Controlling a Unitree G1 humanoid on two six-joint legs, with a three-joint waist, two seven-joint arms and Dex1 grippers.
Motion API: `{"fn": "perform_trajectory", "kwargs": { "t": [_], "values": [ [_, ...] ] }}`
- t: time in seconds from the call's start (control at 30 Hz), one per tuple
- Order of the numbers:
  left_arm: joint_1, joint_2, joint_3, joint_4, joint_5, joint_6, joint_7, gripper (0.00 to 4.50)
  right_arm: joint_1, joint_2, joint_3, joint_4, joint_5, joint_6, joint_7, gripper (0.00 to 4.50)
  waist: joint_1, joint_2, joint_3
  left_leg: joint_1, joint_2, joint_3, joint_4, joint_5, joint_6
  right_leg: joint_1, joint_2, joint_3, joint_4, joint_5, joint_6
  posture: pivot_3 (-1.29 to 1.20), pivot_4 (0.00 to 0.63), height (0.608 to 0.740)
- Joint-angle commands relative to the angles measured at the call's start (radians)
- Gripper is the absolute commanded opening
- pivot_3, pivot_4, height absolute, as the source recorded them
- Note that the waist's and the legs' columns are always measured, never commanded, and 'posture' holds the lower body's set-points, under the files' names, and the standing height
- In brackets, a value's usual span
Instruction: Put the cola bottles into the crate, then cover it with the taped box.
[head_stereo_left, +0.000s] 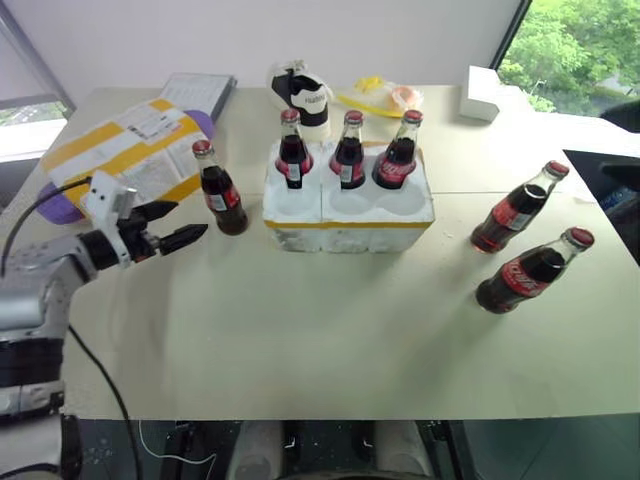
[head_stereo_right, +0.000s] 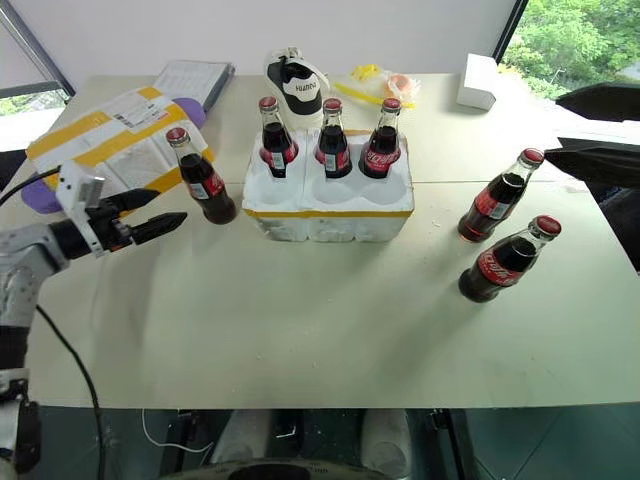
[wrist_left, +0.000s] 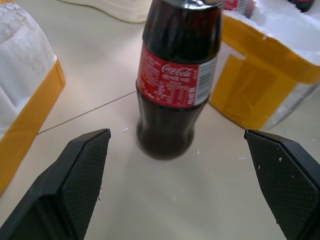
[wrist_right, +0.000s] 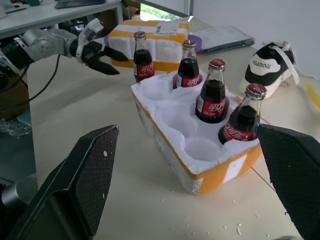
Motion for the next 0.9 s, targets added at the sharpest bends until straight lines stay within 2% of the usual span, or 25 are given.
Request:
{"fn": "perform_trajectory", "kwargs": {
  "t": [0.03,0.33,0.73,0.83,0.9],
  "values": [
    [-0.07,-0.019,-0.028,0.041,0.028,-0.043,-0.011,4.49,0.014,0.026,-0.062,-0.064,0.044,0.025,-0.042,4.5,0.001,0.0,0.0,0.0,0.0,0.0,0.001,0.0,0.0,0.0,0.0,0.0,0.0,0.0,0.0,0.0,0.15,0.74],
    [-0.2,-0.074,-0.075,0.16,0.071,-0.08,-0.034,4.49,0.045,0.075,-0.095,-0.121,0.092,0.048,-0.11,4.5,0.001,-0.001,0.0,-0.001,0.0,0.0,0.005,0.0,0.0,0.0,0.0,0.0,0.004,0.0,0.0,0.0,0.15,0.74],
    [-0.347,-0.146,-0.121,0.381,0.146,-0.157,-0.063,4.49,0.031,0.106,-0.07,-0.14,0.133,0.043,-0.158,4.5,-0.001,-0.001,0.001,-0.001,-0.001,-0.001,0.006,0.0,0.001,0.0,0.0,0.0,0.005,0.0,0.0,0.0,0.15,0.74],
    [-0.359,-0.142,-0.118,0.388,0.137,-0.151,-0.104,3.69,0.023,0.113,-0.073,-0.14,0.15,0.048,-0.18,4.5,-0.002,-0.002,0.001,-0.001,-0.001,-0.001,0.006,0.0,0.001,0.0,0.0,0.0,0.005,0.0,0.0,0.0,0.15,0.74],
    [-0.363,-0.134,-0.121,0.39,0.146,-0.15,-0.118,2.83,0.024,0.115,-0.075,-0.14,0.153,0.048,-0.19,4.5,0.001,-0.002,0.001,-0.001,-0.001,-0.001,0.006,0.0,0.001,0.0,0.0,0.0,0.005,0.0,0.0,0.0,0.15,0.74]
  ]
}}
